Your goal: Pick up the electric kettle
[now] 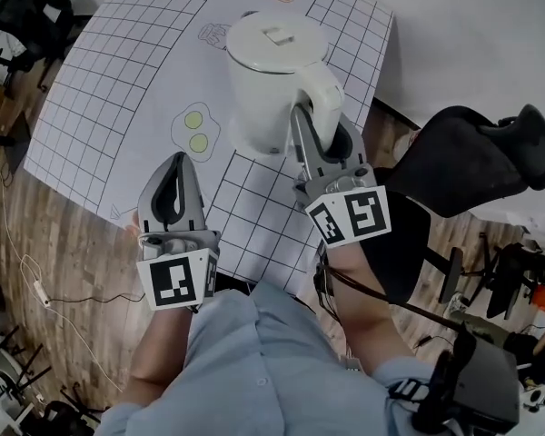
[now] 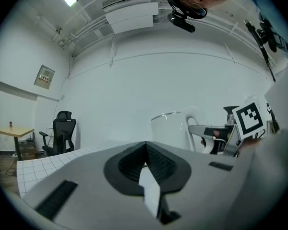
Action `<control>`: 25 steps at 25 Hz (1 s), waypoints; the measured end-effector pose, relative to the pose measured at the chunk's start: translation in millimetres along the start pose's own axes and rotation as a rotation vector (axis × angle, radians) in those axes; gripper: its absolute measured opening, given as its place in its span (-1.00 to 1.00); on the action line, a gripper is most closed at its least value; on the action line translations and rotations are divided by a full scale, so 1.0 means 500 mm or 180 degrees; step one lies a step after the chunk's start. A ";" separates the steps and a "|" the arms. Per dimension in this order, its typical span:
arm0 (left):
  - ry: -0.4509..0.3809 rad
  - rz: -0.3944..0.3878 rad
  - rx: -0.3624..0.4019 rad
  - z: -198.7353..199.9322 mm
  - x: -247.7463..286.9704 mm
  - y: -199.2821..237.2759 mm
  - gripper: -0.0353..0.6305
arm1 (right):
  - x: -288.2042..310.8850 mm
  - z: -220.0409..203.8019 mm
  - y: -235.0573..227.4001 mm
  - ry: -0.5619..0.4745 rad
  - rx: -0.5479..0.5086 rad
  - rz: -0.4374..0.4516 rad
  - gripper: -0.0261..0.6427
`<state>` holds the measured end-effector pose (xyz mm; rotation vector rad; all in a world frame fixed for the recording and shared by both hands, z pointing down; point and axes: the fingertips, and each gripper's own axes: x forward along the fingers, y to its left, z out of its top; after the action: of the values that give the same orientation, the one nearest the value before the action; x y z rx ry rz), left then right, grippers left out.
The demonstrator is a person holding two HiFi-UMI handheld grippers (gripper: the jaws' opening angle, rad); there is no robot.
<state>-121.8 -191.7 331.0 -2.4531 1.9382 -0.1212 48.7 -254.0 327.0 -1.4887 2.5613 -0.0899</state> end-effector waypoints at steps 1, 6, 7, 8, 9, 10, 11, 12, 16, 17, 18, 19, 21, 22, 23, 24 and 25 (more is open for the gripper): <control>-0.0034 0.0021 -0.0015 0.007 -0.011 -0.001 -0.90 | -0.003 0.016 0.005 -0.0027 -0.0028 0.0014 -0.65; -0.0198 0.0138 -0.0082 0.037 -0.075 -0.011 -0.90 | -0.022 0.087 0.037 -0.0172 -0.0122 0.0140 -0.65; -0.0217 0.0161 -0.0106 0.044 -0.086 -0.015 -0.90 | -0.024 0.098 0.040 -0.0185 -0.0118 0.0171 -0.65; -0.0229 0.0189 -0.0135 0.052 -0.093 -0.022 -0.90 | -0.024 0.112 0.040 -0.0188 -0.0108 0.0204 -0.65; -0.0240 0.0221 -0.0160 0.066 -0.098 -0.032 -0.90 | -0.024 0.130 0.036 -0.0184 -0.0097 0.0241 -0.65; -0.0253 0.0257 -0.0175 0.084 -0.099 -0.043 -0.90 | -0.021 0.154 0.030 -0.0178 -0.0085 0.0285 -0.65; -0.0262 0.0292 -0.0176 0.105 -0.097 -0.055 -0.90 | -0.017 0.180 0.023 -0.0172 -0.0071 0.0333 -0.65; -0.0257 0.0324 -0.0164 0.125 -0.092 -0.063 -0.90 | -0.010 0.203 0.016 -0.0162 -0.0050 0.0378 -0.65; -0.0220 0.0442 -0.0119 0.145 -0.044 -0.043 -0.90 | 0.043 0.208 0.001 -0.0110 0.0028 0.0484 -0.65; -0.0257 0.0469 -0.0119 0.136 -0.040 -0.024 -0.90 | 0.054 0.193 0.014 -0.0115 0.0012 0.0508 -0.65; -0.0302 0.0485 -0.0121 0.128 -0.046 -0.004 -0.90 | 0.058 0.179 0.034 -0.0120 -0.0010 0.0526 -0.65; -0.0342 0.0488 -0.0124 0.124 -0.061 0.015 -0.90 | 0.056 0.168 0.060 -0.0118 -0.0032 0.0539 -0.65; -0.0387 0.0477 -0.0133 0.117 -0.108 0.050 -0.90 | 0.045 0.149 0.123 -0.0094 -0.0064 0.0566 -0.65; -0.0387 0.0478 -0.0133 0.109 -0.131 0.071 -0.90 | 0.045 0.133 0.154 -0.0080 -0.0067 0.0588 -0.65; -0.0376 0.0486 -0.0126 0.095 -0.149 0.094 -0.90 | 0.051 0.111 0.185 -0.0068 -0.0058 0.0617 -0.65; -0.0357 0.0494 -0.0117 0.077 -0.164 0.119 -0.90 | 0.060 0.086 0.214 -0.0058 -0.0043 0.0649 -0.65; -0.0335 0.0495 -0.0111 0.061 -0.174 0.142 -0.90 | 0.072 0.063 0.239 -0.0051 -0.0024 0.0673 -0.65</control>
<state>-208.7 -124.8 291.9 -2.2668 2.0920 0.0428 -65.3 -224.6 274.9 -1.2063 2.6903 -0.0398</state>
